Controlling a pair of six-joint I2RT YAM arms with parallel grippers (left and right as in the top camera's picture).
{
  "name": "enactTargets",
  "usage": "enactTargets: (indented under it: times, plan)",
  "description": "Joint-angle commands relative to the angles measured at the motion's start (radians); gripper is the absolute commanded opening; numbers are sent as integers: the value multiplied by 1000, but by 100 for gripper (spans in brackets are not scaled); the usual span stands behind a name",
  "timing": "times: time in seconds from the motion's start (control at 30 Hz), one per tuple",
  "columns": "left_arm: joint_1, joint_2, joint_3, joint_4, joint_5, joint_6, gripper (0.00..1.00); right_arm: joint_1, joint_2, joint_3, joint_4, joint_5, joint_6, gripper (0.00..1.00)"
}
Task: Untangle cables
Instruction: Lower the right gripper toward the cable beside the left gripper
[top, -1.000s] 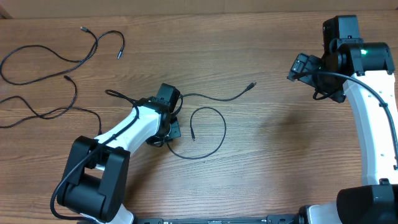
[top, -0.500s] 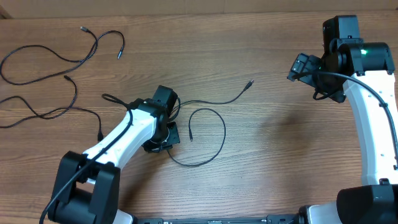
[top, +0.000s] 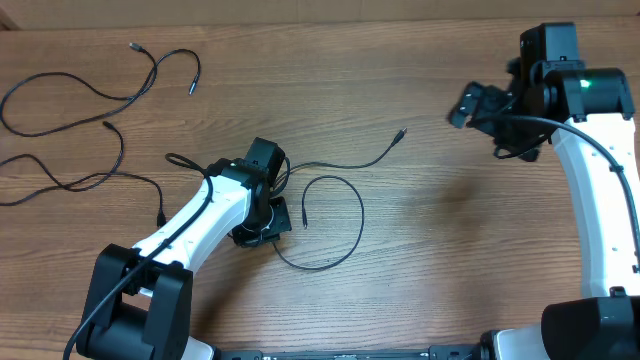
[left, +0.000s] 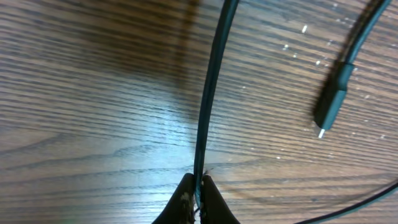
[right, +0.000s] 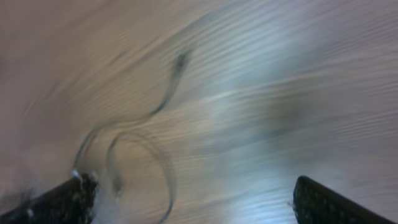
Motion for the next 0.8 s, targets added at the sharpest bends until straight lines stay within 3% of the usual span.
enactTargets:
  times: [0.0, 0.07, 0.13, 0.47, 0.67, 0.77]
  plan:
    - [14, -13, -3, 13, 64, -27, 4, 83, 0, -70, -13, -360, -346, 100]
    - [33, -13, -3, 22, 92, -27, 4, 148, 0, -126, -6, -396, -481, 100]
    - [63, -13, -3, 32, 130, -26, 4, 209, 0, -187, 40, -398, -525, 100]
    - [252, -13, -3, 51, 340, -22, 4, 429, 0, -417, 372, -525, -526, 100]
    - [295, -13, -3, 64, 402, -25, 4, 593, 1, -513, 562, -515, -525, 100]
    - [294, -13, -3, 69, 393, -26, 4, 676, 1, -554, 660, -413, -481, 100]
